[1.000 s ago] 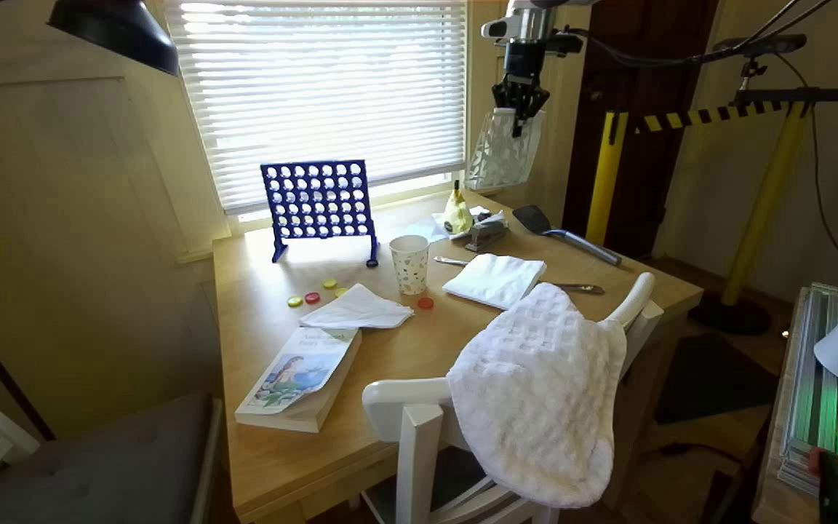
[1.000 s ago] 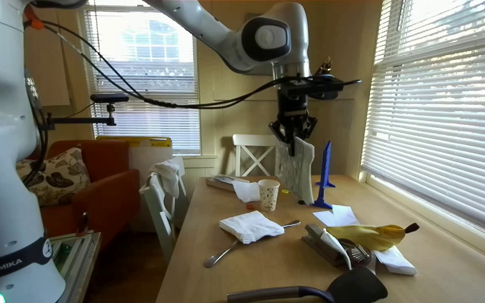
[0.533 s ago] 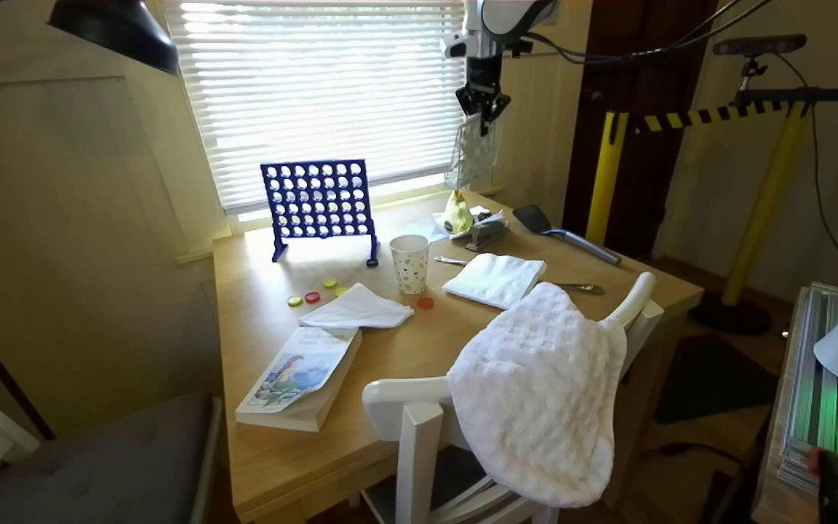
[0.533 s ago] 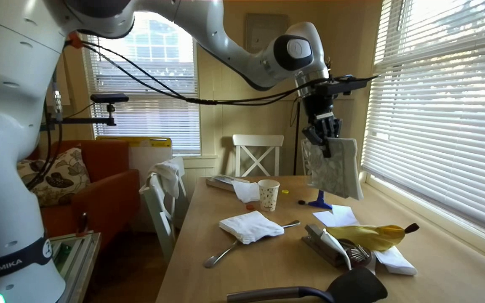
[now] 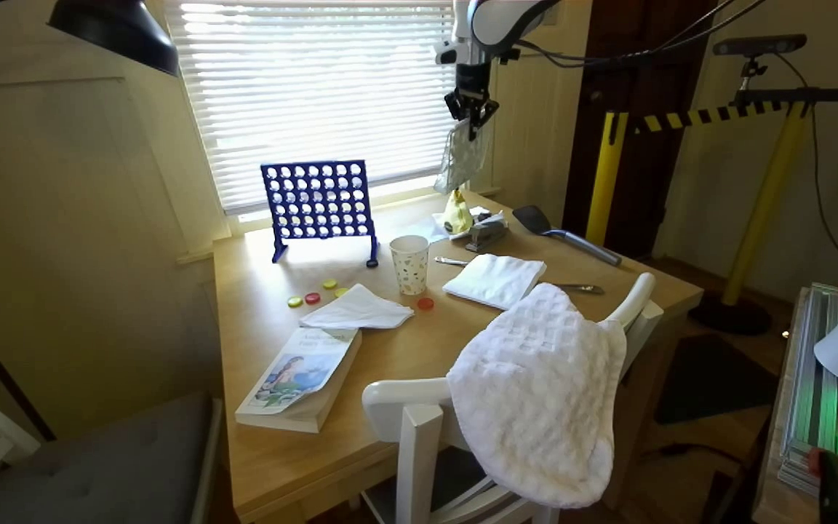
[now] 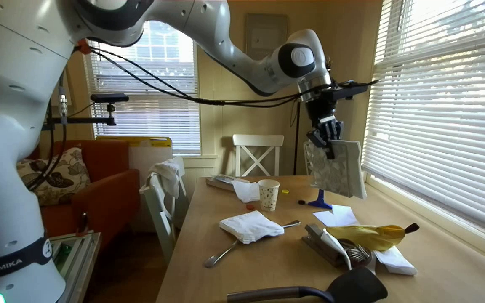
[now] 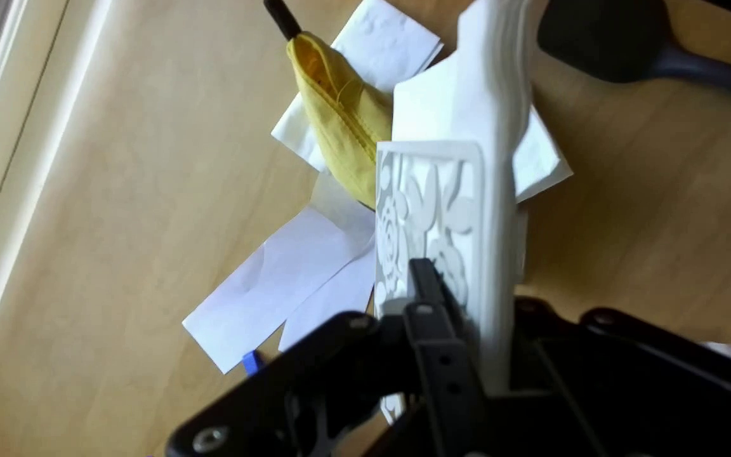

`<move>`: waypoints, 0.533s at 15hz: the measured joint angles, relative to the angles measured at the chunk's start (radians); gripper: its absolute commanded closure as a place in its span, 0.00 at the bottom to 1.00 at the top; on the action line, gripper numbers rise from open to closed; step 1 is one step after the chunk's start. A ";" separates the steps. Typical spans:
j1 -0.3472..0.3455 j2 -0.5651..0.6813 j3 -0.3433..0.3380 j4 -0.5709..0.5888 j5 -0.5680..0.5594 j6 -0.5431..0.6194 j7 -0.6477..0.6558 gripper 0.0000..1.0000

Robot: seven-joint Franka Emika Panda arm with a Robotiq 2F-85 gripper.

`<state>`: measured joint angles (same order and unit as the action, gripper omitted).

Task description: Move the white napkin holder to the left

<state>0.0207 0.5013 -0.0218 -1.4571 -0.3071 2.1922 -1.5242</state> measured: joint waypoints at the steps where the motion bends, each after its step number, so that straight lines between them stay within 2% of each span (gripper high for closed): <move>1: 0.004 0.034 0.007 0.036 -0.013 0.005 -0.017 0.96; 8: 0.045 0.319 0.051 0.343 -0.044 0.015 -0.170 0.96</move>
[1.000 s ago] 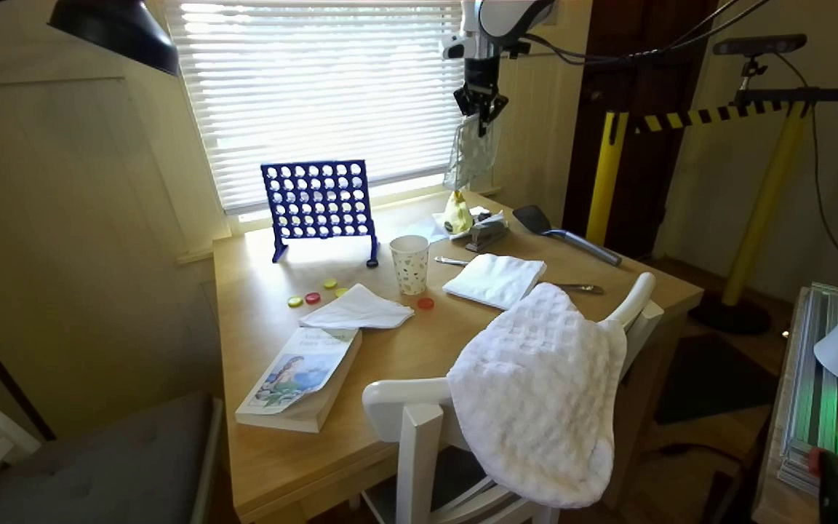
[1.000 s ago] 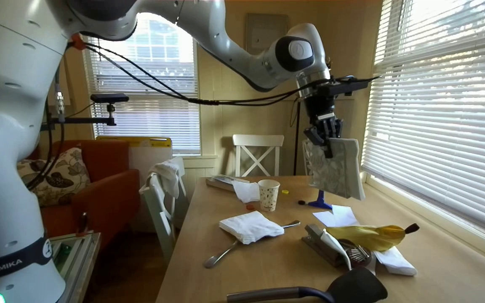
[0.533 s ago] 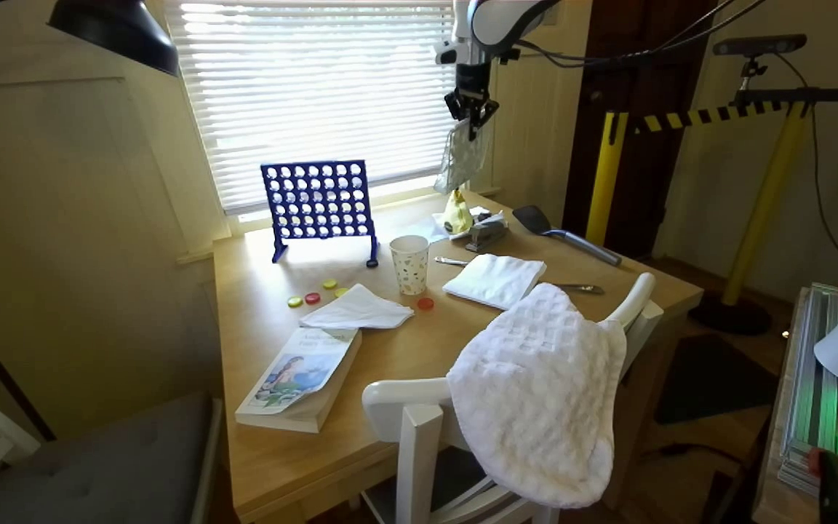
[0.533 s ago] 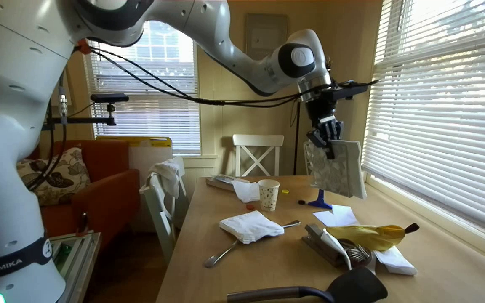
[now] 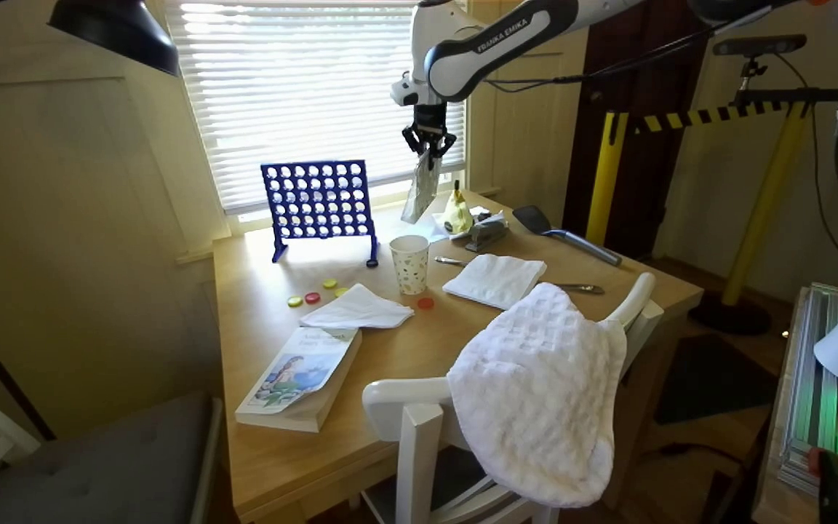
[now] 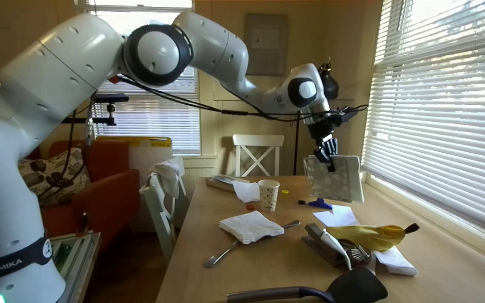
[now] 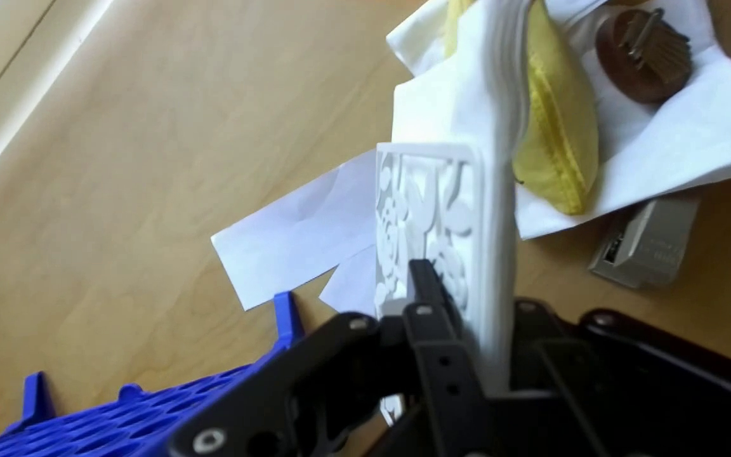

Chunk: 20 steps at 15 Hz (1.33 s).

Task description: Move the white napkin holder to the left

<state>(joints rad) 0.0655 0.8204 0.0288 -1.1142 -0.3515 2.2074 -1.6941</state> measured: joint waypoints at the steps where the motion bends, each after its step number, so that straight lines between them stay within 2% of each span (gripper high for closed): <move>1: 0.002 0.035 0.005 0.040 0.001 -0.001 -0.016 0.96; 6: -0.007 0.173 0.020 0.219 0.054 -0.094 -0.081 0.96; 11: -0.019 0.239 0.025 0.332 0.114 -0.228 -0.126 0.96; 20: -0.024 0.332 0.033 0.440 0.120 -0.245 -0.131 0.96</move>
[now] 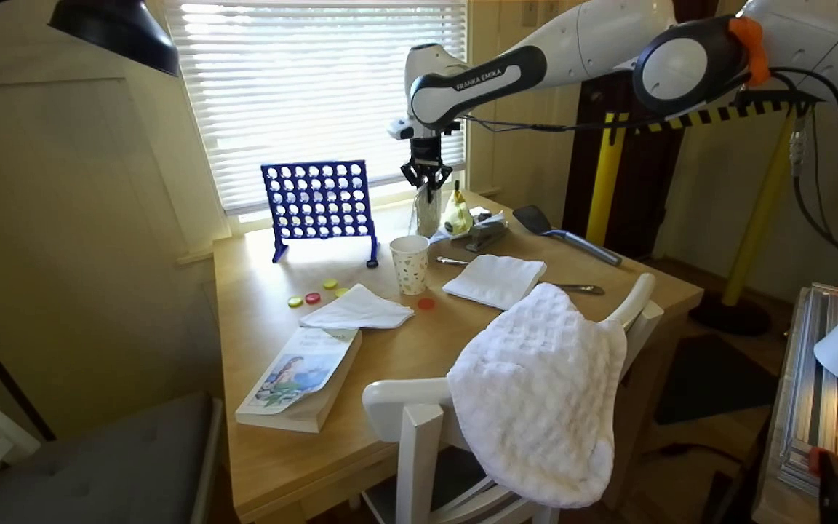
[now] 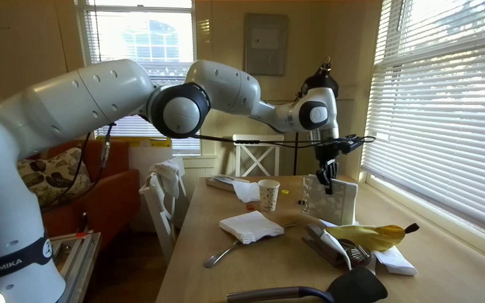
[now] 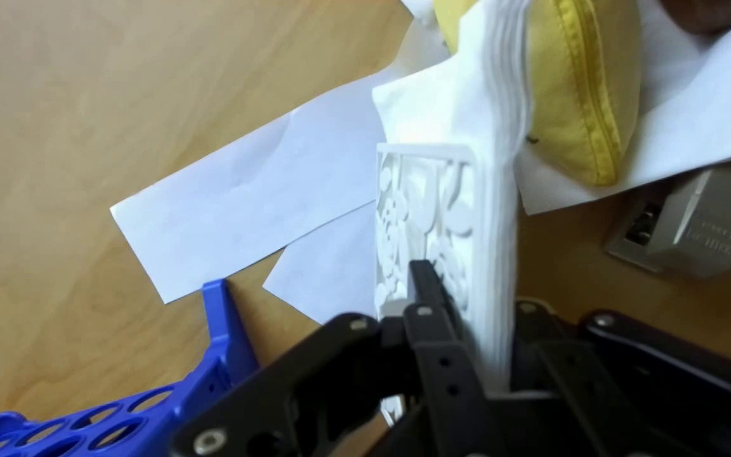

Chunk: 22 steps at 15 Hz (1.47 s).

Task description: Move the white napkin holder to the left

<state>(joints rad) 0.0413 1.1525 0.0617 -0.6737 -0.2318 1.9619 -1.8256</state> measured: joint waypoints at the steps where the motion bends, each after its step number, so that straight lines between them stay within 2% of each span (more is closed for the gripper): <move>1: 0.000 0.010 0.004 0.005 0.000 0.000 -0.002 0.96; 2: 0.000 0.020 0.009 0.011 0.001 -0.001 -0.005 0.94; 3: 0.000 0.026 0.012 0.016 0.001 -0.001 -0.009 0.58; 5: 0.000 0.034 0.018 0.031 0.002 -0.009 -0.011 0.51; 12: 0.002 0.034 0.038 0.100 0.004 -0.014 -0.021 0.02; 18: 0.004 -0.010 0.053 0.141 0.004 -0.017 -0.029 0.00; 22: 0.005 -0.014 0.105 0.159 0.024 0.135 -0.020 0.00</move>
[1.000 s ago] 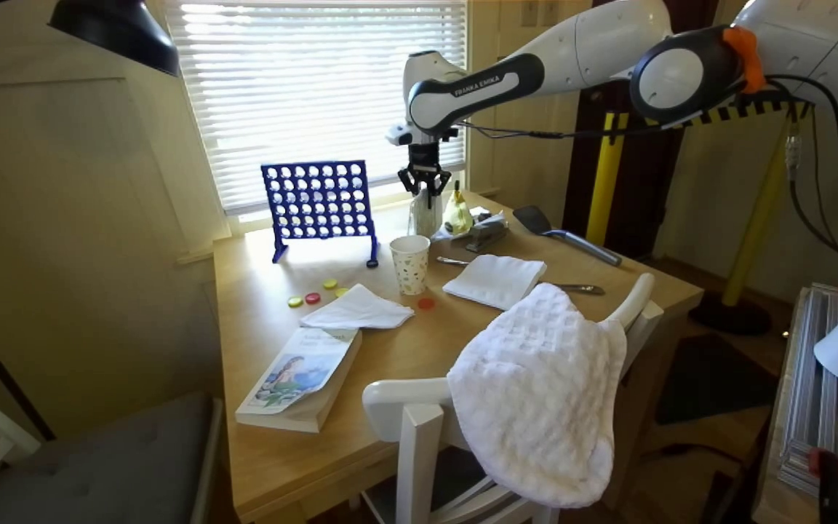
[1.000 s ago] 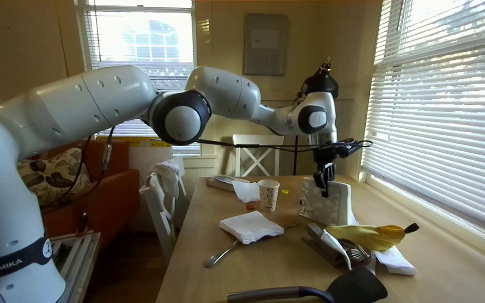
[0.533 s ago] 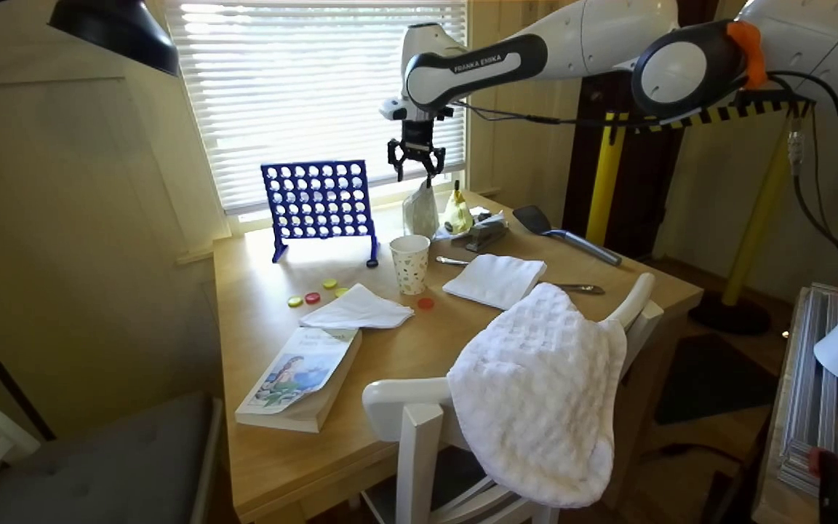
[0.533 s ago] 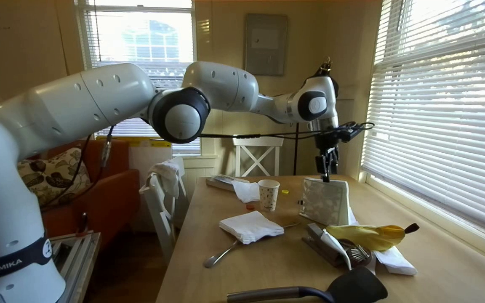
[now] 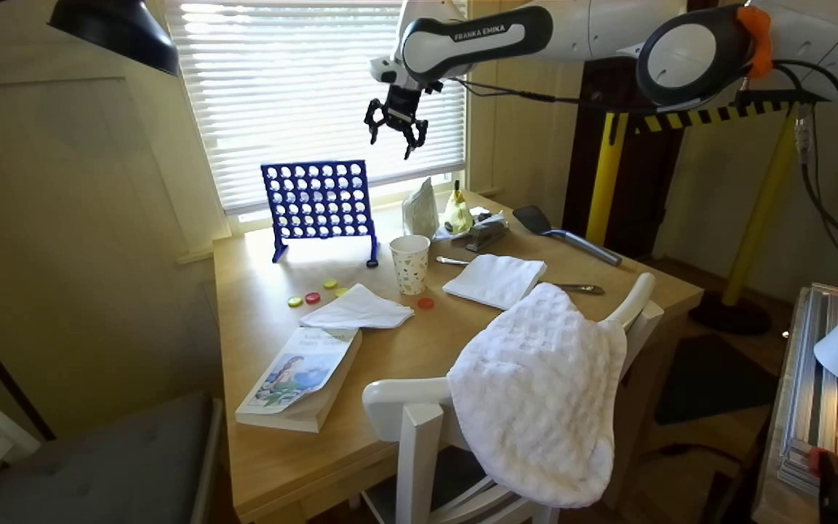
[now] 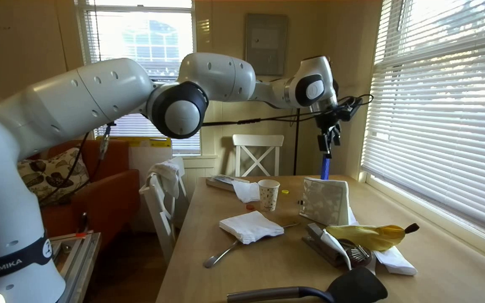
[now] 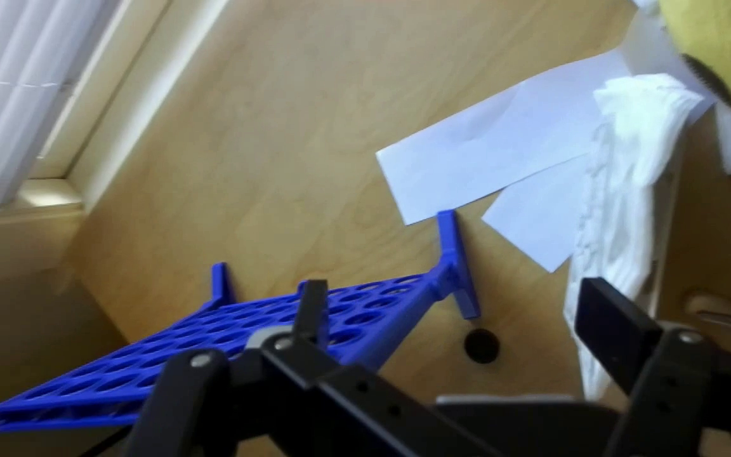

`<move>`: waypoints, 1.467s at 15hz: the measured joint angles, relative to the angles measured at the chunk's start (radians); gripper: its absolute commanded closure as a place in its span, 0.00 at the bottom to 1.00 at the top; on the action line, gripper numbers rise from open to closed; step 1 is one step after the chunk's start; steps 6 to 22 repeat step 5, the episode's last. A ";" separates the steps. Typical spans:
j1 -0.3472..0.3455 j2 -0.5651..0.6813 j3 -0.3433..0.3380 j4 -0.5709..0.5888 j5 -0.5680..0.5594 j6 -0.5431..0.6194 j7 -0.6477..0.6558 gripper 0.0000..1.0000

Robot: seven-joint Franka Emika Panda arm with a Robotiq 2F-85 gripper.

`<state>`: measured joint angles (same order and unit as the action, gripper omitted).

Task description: Move the white napkin holder to the left

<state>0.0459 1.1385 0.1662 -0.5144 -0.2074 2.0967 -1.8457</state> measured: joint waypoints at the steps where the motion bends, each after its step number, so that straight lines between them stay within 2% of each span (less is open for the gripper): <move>1: 0.003 0.001 0.007 0.001 0.003 0.046 0.028 0.00; 3: 0.013 0.004 0.012 0.001 0.003 0.137 0.077 0.00; 4: 0.017 0.005 0.012 0.001 0.003 0.144 0.085 0.00; 22: 0.018 0.005 0.012 -0.001 0.003 0.141 0.086 0.00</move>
